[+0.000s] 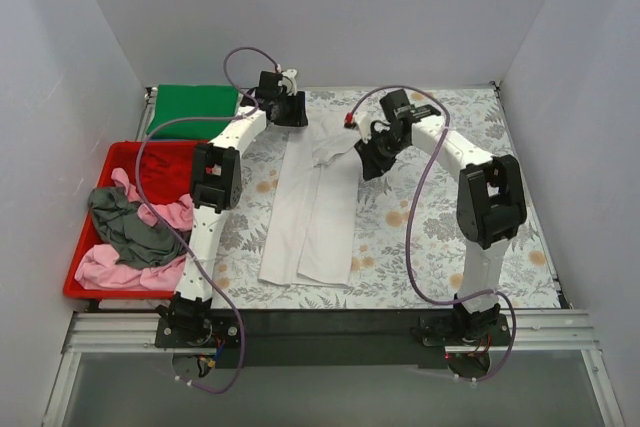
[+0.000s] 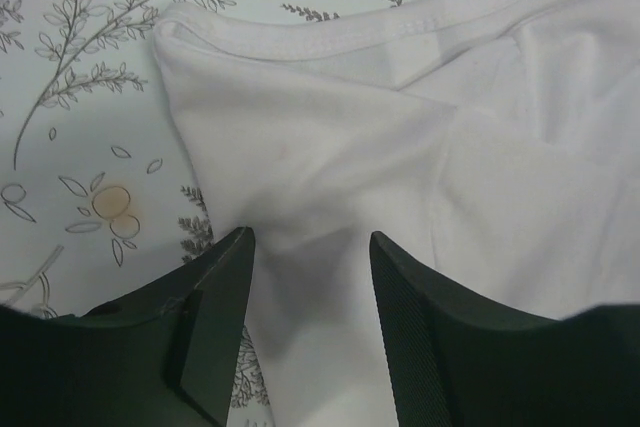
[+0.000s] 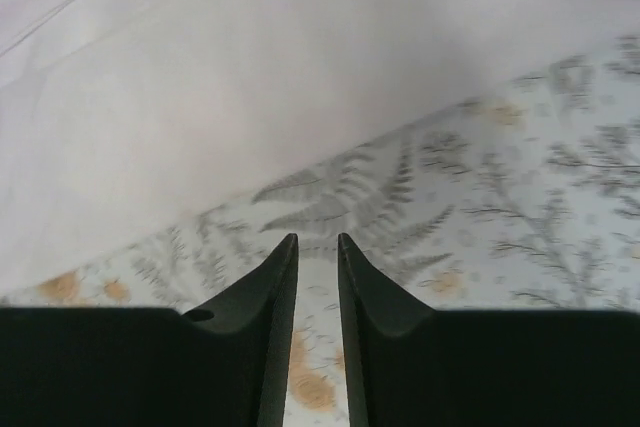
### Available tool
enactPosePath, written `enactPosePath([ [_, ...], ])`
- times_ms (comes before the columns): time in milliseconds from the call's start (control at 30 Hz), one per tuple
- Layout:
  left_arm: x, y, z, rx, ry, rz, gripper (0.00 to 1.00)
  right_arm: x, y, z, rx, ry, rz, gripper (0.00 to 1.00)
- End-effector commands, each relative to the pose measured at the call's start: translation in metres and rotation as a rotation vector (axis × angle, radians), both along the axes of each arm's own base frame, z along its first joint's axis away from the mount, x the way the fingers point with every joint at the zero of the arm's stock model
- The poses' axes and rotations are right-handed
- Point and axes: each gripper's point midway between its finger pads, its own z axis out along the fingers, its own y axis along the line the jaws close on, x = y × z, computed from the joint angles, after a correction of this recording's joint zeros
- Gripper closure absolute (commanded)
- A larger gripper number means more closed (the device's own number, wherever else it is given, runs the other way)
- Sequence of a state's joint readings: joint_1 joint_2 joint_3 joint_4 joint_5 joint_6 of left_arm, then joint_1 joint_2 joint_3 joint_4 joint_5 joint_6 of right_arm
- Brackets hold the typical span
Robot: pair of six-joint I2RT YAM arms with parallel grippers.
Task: Fold and stack the t-shirts
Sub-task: Fold the tshirt
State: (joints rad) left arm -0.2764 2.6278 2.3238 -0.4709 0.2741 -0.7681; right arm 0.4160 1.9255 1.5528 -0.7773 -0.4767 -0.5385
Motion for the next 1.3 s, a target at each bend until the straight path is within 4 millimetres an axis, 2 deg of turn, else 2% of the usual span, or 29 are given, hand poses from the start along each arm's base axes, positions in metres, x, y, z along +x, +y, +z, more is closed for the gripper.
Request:
enactPosePath([
  [0, -0.001, 0.000, 0.097, -0.126, -0.140, 0.003, 0.50, 0.063, -0.002, 0.015, 0.029, -0.064, -0.178, 0.72],
  [33, -0.007, 0.001, 0.109, -0.140, -0.147, -0.003, 0.49, 0.070, 0.002, 0.019, 0.045, -0.068, -0.199, 0.73],
  [67, -0.022, -0.002, 0.135, -0.164, -0.163, -0.031, 0.47, 0.074, 0.010, 0.027, 0.087, -0.058, -0.216, 0.73],
  [133, -0.042, -0.001, 0.145, -0.170, -0.149, -0.064, 0.47, 0.078, 0.021, 0.024, 0.125, -0.036, -0.231, 0.73],
  [167, -0.063, 0.003, 0.146, -0.163, -0.125, -0.079, 0.47, 0.076, 0.029, 0.023, 0.134, -0.025, -0.230, 0.73],
  [233, -0.089, 0.004, 0.144, -0.165, -0.095, -0.121, 0.47, 0.076, 0.037, 0.012, 0.124, -0.019, -0.227, 0.73],
  [267, -0.103, 0.007, 0.153, -0.166, -0.098, -0.127, 0.47, 0.073, 0.043, 0.008, 0.122, -0.013, -0.216, 0.73],
  [300, -0.124, 0.007, 0.131, -0.174, -0.031, -0.155, 0.47, 0.073, 0.046, 0.002, 0.117, -0.009, -0.213, 0.73],
  [333, -0.138, 0.007, 0.124, -0.181, 0.000, -0.168, 0.48, 0.074, 0.047, -0.004, 0.103, -0.012, -0.217, 0.73],
  [367, -0.149, 0.007, 0.127, -0.191, 0.005, -0.181, 0.49, 0.073, 0.051, -0.007, 0.097, -0.014, -0.210, 0.73],
  [400, -0.165, 0.011, 0.104, -0.185, 0.072, -0.170, 0.51, 0.076, 0.052, -0.013, 0.090, -0.016, -0.211, 0.73],
  [433, -0.175, 0.009, 0.103, -0.198, 0.094, -0.178, 0.52, 0.078, 0.051, -0.017, 0.073, -0.021, -0.219, 0.73],
  [533, -0.202, 0.011, 0.077, -0.192, 0.174, -0.181, 0.56, 0.086, 0.048, -0.033, 0.027, -0.031, -0.240, 0.75],
  [633, -0.216, 0.011, 0.055, -0.175, 0.228, -0.176, 0.58, 0.095, 0.041, -0.049, -0.026, -0.057, -0.266, 0.76],
  [800, -0.211, 0.016, 0.030, -0.123, 0.253, -0.140, 0.59, 0.113, 0.032, -0.077, -0.101, -0.088, -0.308, 0.80],
  [833, -0.209, 0.018, 0.016, -0.103, 0.276, -0.123, 0.59, 0.120, 0.029, -0.077, -0.117, -0.107, -0.330, 0.80],
  [900, -0.198, 0.019, 0.009, -0.083, 0.271, -0.113, 0.60, 0.129, 0.027, -0.085, -0.130, -0.123, -0.352, 0.81],
  [933, -0.196, 0.019, -0.005, -0.072, 0.295, -0.104, 0.60, 0.134, 0.023, -0.087, -0.142, -0.138, -0.367, 0.81],
  [967, -0.182, 0.019, -0.017, -0.054, 0.292, -0.087, 0.60, 0.152, 0.021, -0.088, -0.139, -0.165, -0.399, 0.81],
  [1000, -0.174, 0.018, -0.011, -0.055, 0.271, -0.079, 0.61, 0.152, 0.021, -0.088, -0.138, -0.165, -0.400, 0.81],
  [1067, -0.165, 0.017, -0.024, -0.057, 0.284, -0.071, 0.61, 0.165, 0.014, -0.093, -0.151, -0.186, -0.427, 0.81],
  [1100, -0.160, 0.016, -0.024, -0.059, 0.277, -0.071, 0.61, 0.175, 0.015, -0.085, -0.137, -0.212, -0.438, 0.80],
  [1133, -0.149, 0.015, -0.024, -0.058, 0.262, -0.062, 0.61, 0.178, 0.014, -0.086, -0.137, -0.219, -0.439, 0.80],
  [1200, -0.137, 0.014, -0.021, -0.063, 0.243, -0.056, 0.62, 0.185, 0.016, -0.081, -0.118, -0.242, -0.427, 0.78],
  [1267, -0.124, 0.012, -0.007, -0.077, 0.212, -0.057, 0.60, 0.189, 0.020, -0.069, -0.089, -0.269, -0.404, 0.73],
])
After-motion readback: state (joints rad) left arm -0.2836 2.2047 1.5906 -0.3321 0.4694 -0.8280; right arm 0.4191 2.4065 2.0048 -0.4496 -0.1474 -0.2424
